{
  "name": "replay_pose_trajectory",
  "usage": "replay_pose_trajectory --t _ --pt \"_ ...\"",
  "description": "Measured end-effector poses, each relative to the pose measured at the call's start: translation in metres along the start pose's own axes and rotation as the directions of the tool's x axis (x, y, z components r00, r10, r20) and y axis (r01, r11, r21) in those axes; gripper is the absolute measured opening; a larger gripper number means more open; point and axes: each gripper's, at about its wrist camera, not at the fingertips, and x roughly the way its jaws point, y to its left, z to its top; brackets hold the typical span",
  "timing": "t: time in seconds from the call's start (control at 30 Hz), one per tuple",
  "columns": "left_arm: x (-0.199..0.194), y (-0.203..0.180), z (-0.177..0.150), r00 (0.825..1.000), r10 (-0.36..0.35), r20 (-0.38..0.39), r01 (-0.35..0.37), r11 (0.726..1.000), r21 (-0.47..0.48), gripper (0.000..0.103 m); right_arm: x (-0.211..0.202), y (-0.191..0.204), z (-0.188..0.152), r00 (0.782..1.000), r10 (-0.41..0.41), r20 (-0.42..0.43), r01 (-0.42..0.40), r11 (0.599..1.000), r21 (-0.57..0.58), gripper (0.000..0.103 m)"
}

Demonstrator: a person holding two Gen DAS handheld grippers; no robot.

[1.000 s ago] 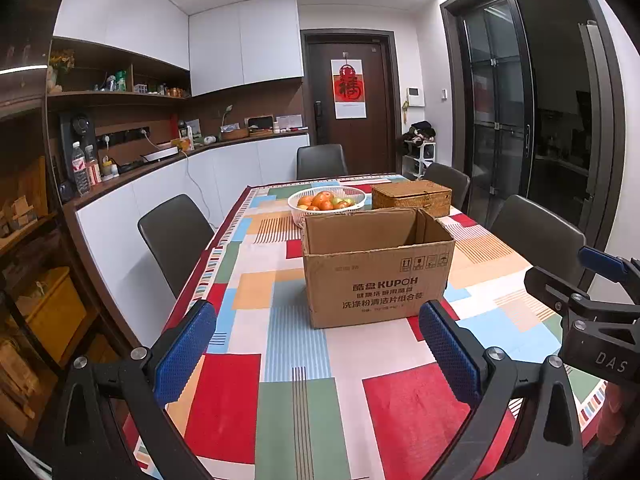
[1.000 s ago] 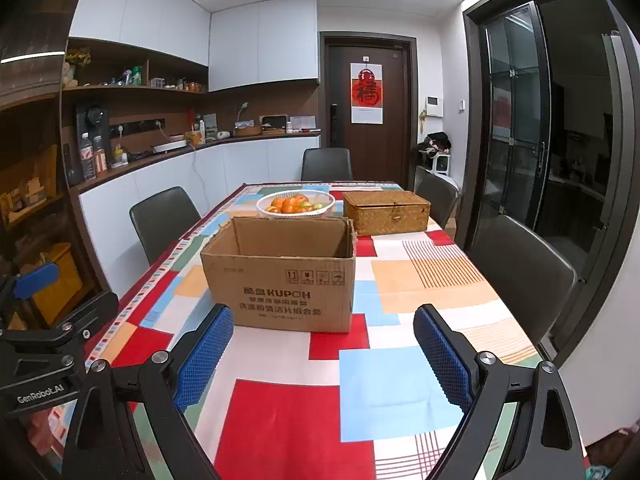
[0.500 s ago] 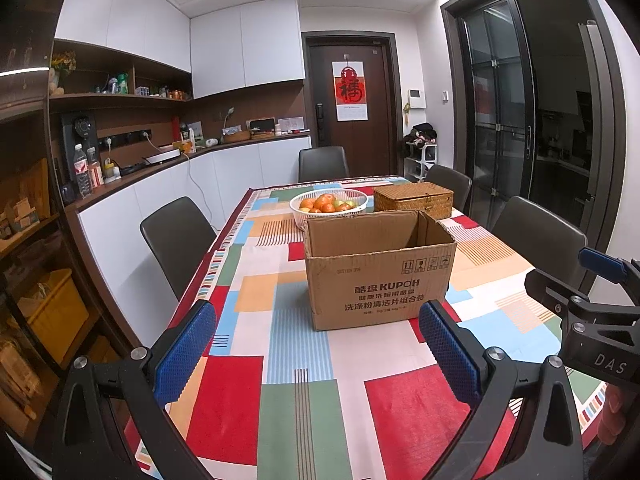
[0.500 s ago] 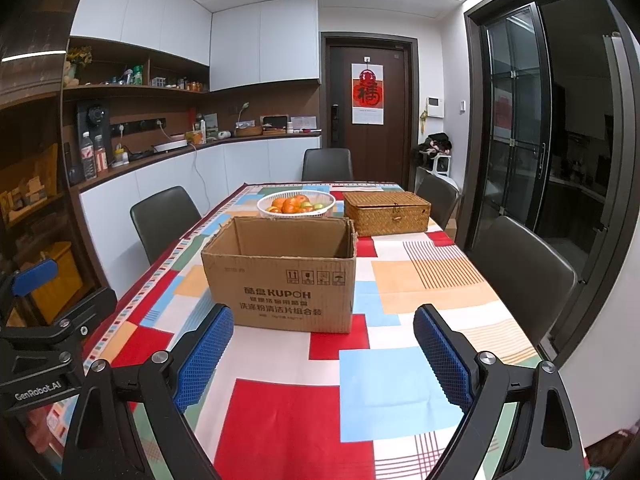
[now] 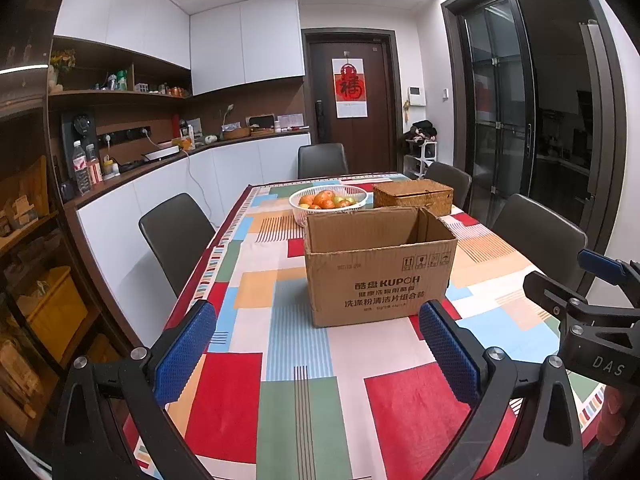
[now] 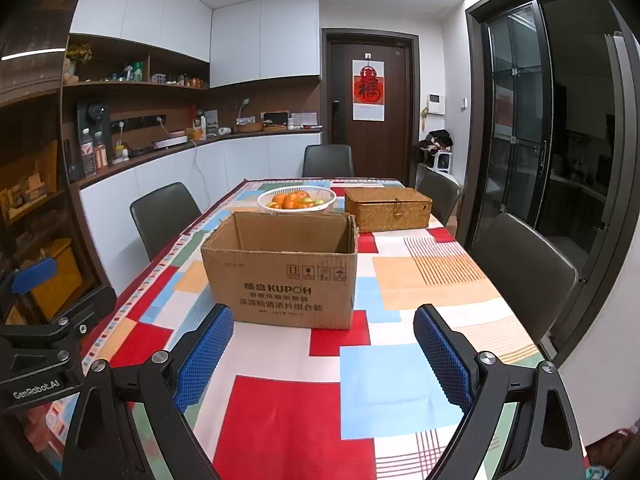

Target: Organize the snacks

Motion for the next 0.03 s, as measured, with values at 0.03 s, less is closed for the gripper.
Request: replay_pose_trajectory --t 0.03 --pt "-0.0001 -0.0005 0.0000 1.000 0.001 0.000 -0.001 1.000 0.001 0.103 0.0007 0.0002 -0.0001 1.000 0.000 -0.001 0.000 1.000 0.000 0.092"
